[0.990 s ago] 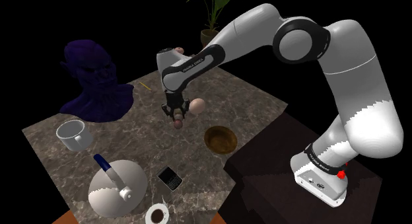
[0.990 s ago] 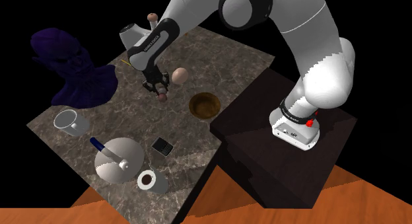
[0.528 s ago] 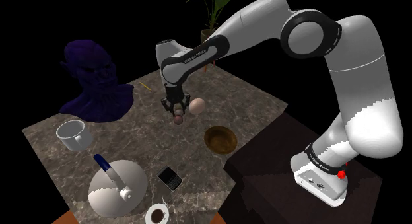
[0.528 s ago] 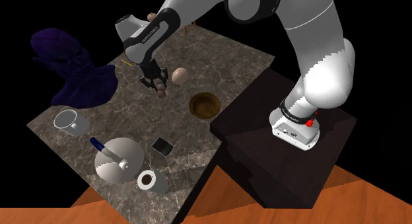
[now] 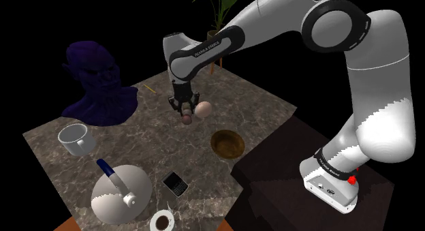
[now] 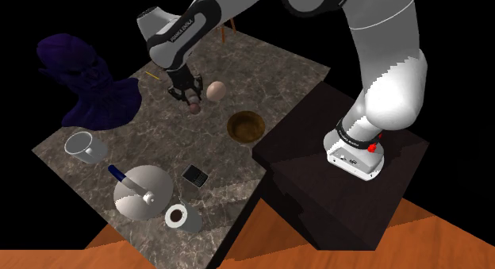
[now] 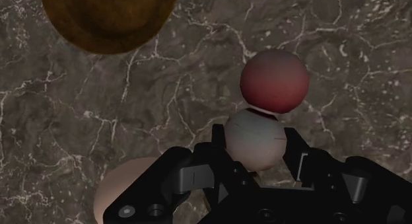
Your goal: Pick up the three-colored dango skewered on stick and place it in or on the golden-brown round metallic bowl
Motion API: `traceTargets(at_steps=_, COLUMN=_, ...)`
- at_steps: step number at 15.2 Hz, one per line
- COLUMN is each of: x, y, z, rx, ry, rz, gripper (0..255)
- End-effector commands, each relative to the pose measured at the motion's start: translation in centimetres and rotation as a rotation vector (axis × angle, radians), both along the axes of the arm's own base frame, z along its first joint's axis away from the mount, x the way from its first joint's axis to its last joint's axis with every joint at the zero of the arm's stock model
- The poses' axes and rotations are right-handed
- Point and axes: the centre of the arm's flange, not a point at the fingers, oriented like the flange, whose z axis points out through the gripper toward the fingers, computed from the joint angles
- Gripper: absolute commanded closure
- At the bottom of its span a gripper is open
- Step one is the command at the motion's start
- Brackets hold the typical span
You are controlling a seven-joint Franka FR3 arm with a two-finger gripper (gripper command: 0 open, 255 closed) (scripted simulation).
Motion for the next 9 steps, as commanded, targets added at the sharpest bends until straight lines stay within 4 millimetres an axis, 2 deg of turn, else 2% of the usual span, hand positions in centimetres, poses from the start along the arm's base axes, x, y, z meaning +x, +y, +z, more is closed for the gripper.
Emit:
traceTargets(at_steps=1, x=-2.3, y=-0.9, z=0.1, rx=0.000, ry=0.000, rz=0.000, gripper=255)
traceTargets(at_steps=9, x=-12.2, y=-4.8, z=0.6, rx=0.000, ry=0.000, rz=0.000, gripper=255)
